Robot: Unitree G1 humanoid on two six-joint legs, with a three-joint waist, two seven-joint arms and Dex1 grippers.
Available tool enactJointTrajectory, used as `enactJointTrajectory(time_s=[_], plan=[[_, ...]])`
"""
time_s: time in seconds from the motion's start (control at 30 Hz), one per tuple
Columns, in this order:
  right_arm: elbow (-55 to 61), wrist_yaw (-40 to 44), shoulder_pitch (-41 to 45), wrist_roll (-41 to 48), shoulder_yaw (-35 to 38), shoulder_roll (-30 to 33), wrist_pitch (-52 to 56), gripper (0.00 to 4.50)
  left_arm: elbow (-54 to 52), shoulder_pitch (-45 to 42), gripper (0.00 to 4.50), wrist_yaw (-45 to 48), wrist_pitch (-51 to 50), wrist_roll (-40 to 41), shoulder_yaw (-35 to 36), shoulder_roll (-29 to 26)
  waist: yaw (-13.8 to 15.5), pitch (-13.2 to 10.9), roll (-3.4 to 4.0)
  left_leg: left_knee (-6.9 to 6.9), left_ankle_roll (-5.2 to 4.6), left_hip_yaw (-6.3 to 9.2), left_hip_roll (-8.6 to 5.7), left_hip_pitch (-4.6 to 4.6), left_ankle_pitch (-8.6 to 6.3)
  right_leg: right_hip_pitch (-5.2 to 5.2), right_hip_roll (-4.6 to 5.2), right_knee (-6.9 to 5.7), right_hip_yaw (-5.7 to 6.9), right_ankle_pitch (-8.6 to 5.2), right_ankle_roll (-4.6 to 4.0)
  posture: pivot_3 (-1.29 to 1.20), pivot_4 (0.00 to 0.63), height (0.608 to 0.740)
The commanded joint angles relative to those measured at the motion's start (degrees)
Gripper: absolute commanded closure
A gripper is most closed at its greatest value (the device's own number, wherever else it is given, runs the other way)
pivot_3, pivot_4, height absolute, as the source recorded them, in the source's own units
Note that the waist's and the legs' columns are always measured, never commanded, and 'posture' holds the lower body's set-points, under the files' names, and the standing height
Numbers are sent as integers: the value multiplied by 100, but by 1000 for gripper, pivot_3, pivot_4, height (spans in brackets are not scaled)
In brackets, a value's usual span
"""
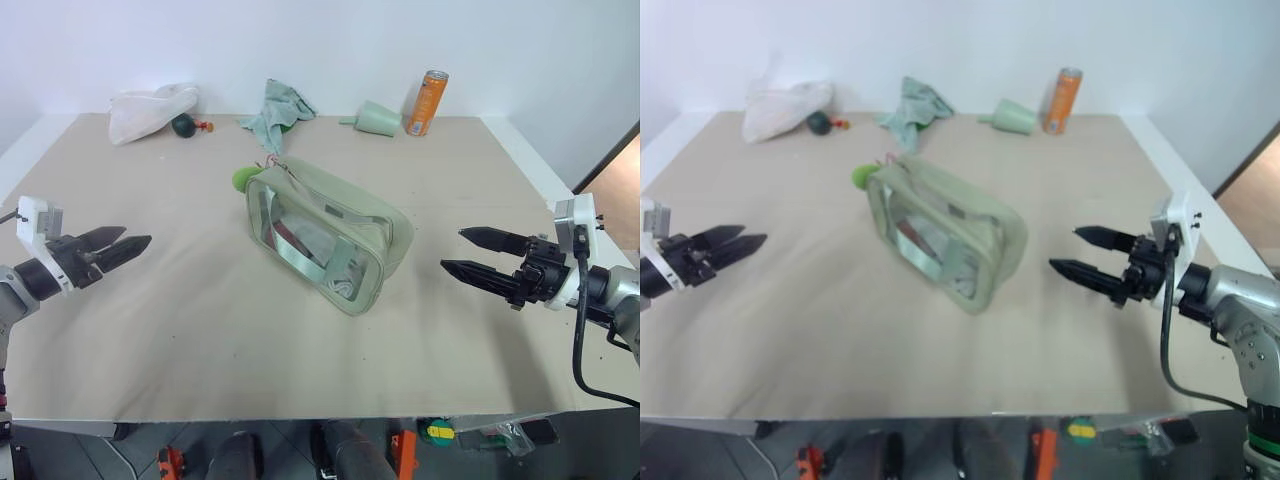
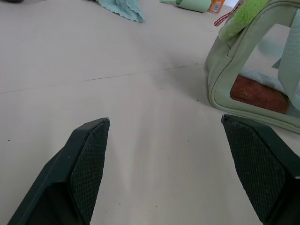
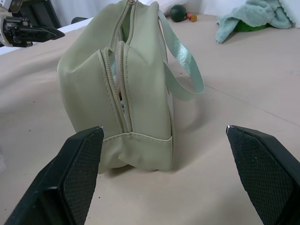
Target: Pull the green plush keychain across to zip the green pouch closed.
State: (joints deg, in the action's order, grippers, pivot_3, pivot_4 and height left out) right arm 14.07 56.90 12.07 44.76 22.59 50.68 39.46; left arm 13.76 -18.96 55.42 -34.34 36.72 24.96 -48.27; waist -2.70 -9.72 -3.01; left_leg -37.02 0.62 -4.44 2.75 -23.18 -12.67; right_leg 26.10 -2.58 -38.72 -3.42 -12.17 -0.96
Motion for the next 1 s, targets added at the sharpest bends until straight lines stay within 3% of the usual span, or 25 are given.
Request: enactJointTrajectory(time_s=[0.03, 0.17, 0.33, 0.47, 0.67, 0.8, 1.0], plan=[[259, -166, 200, 21, -57, -20, -23, 183, -286, -7, 554, 100, -59, 81, -52, -8, 0, 0, 0, 0, 0, 0, 0, 0, 0, 0, 0, 0, 0, 0, 0, 0, 150, 740], [233, -314, 568, -58, -353, -54, -36, 183, -616, -36, 554, 79, -127, 113, -255, 150, -4, 0, 0, 0, 0, 0, 0, 3, 1, 0, -1, -2, -1, 2, 2, 0, 150, 740], [-196, -1171, 2219, 65, -686, -557, 285, 183, -1084, -364, 554, 48, -330, 590, -109, 338, -36, -7, 0, -14, 0, -6, 6, -6, 1, 9, -6, -7, -2, 11, 5, 0, 150, 740], [72, -1307, 3410, 727, -1062, -1022, 908, 183, -1932, 30, 554, 584, 86, 689, -187, 347, -34, -6, 0, -6, 3, -7, 12, -1, 1, 9, -13, -10, -7, 7, -4, 0, 150, 740], [296, -1354, 4273, 1060, -1802, -1413, 1609, 183, -2056, 49, 554, 596, 94, 769, -217, 423, 0, -6, 0, 21, 4, 4, 9, -9, 0, 21, -9, -11, 5, -13, -23, 0, 150, 740], [310, -1121, 4304, 96, -2788, -1252, 1340, 183, -2192, 131, 554, 529, 136, 792, -207, 515, -2, -4, -4, 17, 4, 0, 6, -11, 0, 20, -2, -9, 4, -13, -22, 0, 150, 740], [140, -913, 4206, -973, -3418, -938, 939, 183, -2390, 367, 554, 432, 183, 841, -113, 564, -1, -4, -4, 9, 4, -2, 0, -14, 0, 21, 6, -9, 3, -11, -20, 0, 150, 740]])
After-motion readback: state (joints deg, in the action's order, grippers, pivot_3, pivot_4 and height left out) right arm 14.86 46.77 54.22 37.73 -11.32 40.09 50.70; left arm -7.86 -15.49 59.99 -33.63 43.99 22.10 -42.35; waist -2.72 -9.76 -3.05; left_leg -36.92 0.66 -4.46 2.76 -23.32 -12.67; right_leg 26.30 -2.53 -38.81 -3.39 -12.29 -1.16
